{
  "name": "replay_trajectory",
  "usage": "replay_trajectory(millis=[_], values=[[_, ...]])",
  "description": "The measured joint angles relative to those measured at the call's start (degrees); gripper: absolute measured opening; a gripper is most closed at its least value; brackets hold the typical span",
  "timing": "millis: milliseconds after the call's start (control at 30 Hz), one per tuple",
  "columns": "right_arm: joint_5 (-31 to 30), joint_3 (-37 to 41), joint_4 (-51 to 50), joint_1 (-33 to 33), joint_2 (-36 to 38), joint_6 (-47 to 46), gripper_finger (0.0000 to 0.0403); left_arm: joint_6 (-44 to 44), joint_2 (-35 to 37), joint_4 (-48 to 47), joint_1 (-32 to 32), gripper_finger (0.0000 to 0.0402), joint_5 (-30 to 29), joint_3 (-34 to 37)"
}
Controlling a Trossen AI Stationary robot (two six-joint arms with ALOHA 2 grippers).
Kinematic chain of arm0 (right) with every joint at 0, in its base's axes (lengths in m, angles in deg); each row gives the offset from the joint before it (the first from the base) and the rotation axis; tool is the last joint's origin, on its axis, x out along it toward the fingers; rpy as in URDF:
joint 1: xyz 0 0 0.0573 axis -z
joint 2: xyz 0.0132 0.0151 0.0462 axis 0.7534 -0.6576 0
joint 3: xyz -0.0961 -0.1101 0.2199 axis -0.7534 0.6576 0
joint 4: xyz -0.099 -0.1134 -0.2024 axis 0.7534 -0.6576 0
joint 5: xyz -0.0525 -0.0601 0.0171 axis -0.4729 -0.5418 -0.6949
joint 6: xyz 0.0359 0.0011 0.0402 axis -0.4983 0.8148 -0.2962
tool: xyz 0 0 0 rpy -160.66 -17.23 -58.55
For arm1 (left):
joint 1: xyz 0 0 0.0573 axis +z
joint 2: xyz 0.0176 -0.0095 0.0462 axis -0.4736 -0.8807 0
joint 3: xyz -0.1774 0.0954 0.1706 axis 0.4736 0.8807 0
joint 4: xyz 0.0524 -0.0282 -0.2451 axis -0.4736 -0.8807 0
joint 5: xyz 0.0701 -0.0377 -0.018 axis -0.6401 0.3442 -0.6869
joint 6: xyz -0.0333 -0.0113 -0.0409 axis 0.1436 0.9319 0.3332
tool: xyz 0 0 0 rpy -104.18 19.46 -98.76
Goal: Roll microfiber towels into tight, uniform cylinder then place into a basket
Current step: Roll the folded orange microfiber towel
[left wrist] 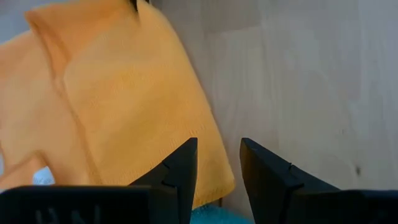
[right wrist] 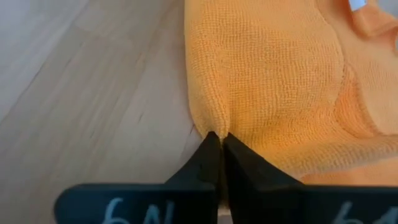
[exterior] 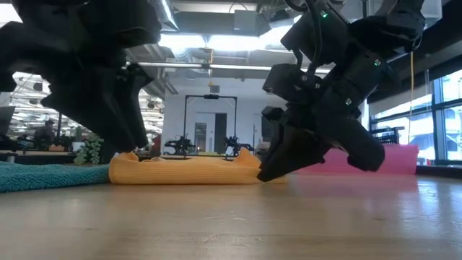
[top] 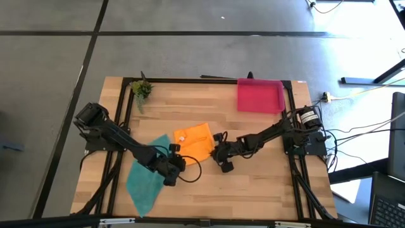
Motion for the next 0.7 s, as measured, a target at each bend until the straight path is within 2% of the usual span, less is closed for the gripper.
replay_trajectory(millis=[300,533,700], values=[[-0.04,0.02,0.02,0.0,-0.03,-0.65,0.0007,0.28,-0.33,0.48,0.03,0.0114,-0.35,0.0],[-0.04,0.04,0.11,0.0,-0.04,-0.58,0.0007,5.03,-0.33,-0.09,1.27,0.0114,-0.33,0.0],[-0.07,0.11,0.75,0.02,-0.15,-0.53,0.0006,7.84,-0.33,-0.11,1.94,0.0114,2.8,0.0]])
